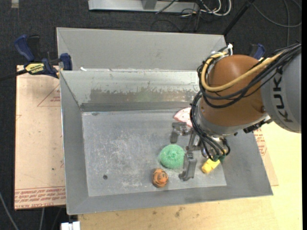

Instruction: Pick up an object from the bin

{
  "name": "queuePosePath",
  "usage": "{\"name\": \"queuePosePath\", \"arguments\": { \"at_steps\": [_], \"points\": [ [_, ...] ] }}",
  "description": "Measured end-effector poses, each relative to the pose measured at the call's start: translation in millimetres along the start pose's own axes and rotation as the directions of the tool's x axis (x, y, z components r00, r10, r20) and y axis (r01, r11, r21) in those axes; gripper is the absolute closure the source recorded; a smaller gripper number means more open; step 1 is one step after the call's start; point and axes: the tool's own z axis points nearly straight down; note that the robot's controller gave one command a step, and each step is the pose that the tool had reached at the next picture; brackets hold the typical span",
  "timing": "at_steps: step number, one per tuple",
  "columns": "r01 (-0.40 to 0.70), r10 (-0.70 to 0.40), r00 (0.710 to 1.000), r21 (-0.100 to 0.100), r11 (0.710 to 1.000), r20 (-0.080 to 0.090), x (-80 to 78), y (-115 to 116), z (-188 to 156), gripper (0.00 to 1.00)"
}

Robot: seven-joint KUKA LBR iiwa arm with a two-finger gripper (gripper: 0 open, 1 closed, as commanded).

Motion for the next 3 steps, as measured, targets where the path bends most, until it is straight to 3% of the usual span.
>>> {"name": "queuePosePath", "arguments": {
  "at_steps": [1, 2, 3],
  "points": [
    [-0.001, 0.001, 1.0, 0.0, 1.0, 0.003, -0.3, 0, -2, 0.0],
    [-0.061, 0.061, 0.998, -0.001, 0.998, 0.006, -15.8, -13, -41, 0.0],
    [-0.009, 0.009, 1.0, -0.001, 1.0, 0.018, -14.6, -16, -34, 0.0]
  ]
}}
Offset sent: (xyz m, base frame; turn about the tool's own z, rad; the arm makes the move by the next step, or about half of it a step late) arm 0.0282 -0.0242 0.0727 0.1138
